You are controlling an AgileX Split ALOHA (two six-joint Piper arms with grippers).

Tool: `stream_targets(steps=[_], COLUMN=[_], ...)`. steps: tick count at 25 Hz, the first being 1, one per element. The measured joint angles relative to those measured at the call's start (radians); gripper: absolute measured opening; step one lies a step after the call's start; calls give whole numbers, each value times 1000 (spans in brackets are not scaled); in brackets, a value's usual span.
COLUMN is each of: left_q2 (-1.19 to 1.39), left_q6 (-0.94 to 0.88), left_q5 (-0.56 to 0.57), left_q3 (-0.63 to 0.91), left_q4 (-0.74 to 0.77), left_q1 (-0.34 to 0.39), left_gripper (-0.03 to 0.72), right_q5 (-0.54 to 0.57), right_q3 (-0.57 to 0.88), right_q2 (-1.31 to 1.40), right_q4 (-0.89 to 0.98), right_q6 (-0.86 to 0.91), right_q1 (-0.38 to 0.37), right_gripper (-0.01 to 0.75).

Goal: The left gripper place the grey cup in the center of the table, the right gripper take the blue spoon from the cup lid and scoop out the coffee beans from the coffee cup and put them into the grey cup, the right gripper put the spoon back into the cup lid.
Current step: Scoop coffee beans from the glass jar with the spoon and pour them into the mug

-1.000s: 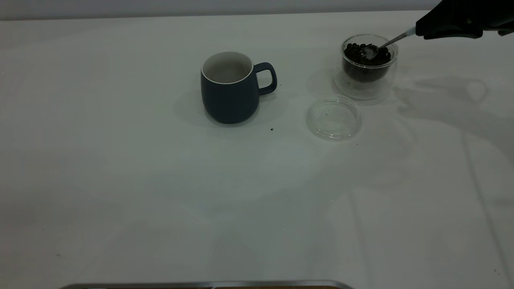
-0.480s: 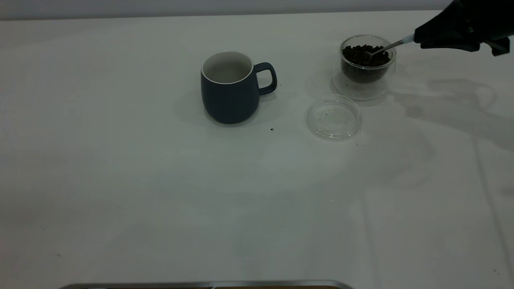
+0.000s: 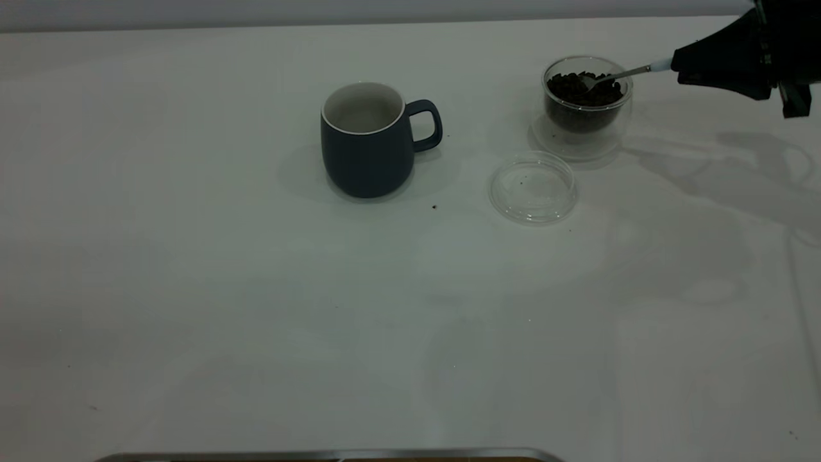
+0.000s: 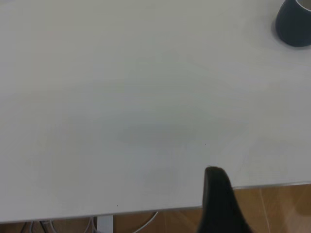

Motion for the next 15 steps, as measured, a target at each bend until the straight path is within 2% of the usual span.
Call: stream_targets(steps=[15], left_q2=[0], left_q6=[-1], left_q5=[0], left_q3=[0], left_q4=[0], left_q1=[0], left_gripper=[517], right_q5=[98], right_q3=[0], right_q2=[7], right_q4=[37], right_q6=[-3], right_q1=[-48], right_gripper=[107])
